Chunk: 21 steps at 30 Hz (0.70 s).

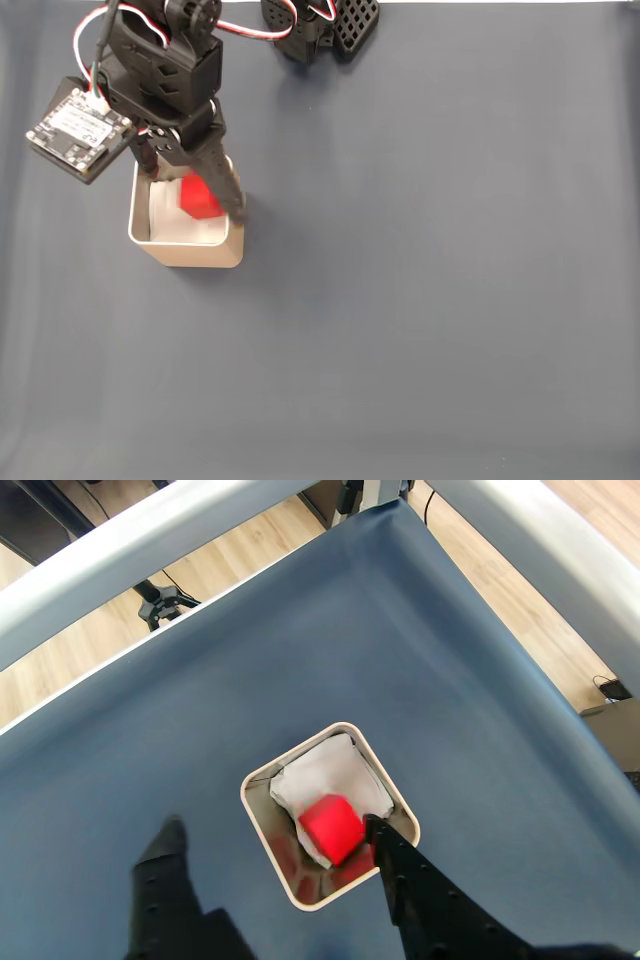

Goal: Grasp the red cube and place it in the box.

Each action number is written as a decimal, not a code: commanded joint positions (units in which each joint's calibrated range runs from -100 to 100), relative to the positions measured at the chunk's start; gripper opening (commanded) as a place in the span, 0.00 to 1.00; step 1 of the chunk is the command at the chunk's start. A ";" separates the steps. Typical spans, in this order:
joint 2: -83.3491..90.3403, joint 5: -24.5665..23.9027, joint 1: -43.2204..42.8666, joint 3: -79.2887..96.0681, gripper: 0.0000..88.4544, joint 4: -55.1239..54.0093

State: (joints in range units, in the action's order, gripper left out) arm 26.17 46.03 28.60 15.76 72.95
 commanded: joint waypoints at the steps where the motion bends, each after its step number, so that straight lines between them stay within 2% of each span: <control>1: 1.48 0.29 0.48 -1.72 0.67 0.63; 8: 1.39 0.78 0.48 -2.08 0.73 1.20; 21: 1.13 1.22 0.90 -2.36 0.74 0.71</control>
State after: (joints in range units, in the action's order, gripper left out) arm 26.17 46.86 28.97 15.76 73.76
